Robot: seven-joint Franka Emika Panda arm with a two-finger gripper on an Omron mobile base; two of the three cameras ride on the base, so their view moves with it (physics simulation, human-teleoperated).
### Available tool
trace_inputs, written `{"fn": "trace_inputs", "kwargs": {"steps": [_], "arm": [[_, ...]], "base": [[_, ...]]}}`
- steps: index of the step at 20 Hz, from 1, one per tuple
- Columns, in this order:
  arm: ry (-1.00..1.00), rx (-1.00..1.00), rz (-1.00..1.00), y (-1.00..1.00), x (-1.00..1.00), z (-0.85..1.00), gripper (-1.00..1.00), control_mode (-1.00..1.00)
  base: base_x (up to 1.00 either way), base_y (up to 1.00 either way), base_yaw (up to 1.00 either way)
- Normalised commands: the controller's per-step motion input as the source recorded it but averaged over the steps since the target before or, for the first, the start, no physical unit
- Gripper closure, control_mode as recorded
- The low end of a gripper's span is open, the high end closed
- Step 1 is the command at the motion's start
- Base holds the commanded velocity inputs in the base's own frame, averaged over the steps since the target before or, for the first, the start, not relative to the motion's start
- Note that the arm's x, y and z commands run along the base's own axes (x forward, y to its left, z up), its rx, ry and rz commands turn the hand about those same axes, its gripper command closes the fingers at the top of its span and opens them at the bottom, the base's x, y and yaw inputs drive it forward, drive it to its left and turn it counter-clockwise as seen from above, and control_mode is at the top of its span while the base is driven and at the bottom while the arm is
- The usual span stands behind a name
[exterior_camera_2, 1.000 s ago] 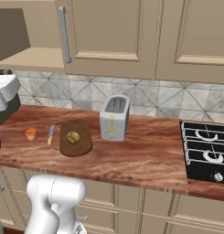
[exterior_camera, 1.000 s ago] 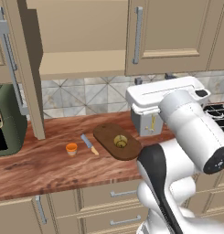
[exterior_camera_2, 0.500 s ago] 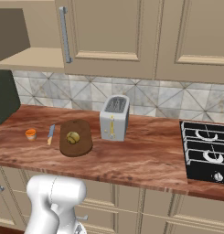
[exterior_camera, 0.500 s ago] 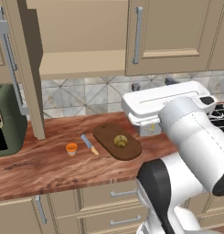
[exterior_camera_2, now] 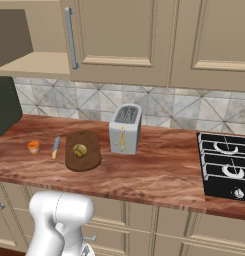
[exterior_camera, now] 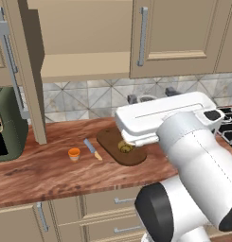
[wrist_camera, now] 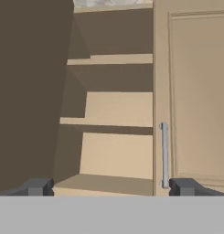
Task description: Pick the bread, place it on the cutting board, pick the jam, place it on the counter, and close the cabinet.
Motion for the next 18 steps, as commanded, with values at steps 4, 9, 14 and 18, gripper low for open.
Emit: {"fn": "trace_inputs", "kwargs": {"steps": [4,9,14,18], "arm": [[0.00,-0.03,0.00,0.33,-0.09,-0.01,-1.00,-1.00],[0.00,-0.04,0.00,0.32,-0.01,-0.12,-1.00,-1.00],[0.00,-0.03,0.00,0.29,0.00,-0.19,-1.00,-1.00],[0.00,-0.04,0.00,0.31,0.00,-0.19,-1.00,-1.00]], "base": [[0.00,0.00,0.00],[0.00,0.00,0.00],[0.00,0.00,0.00],[0.00,0.00,0.00]]}}
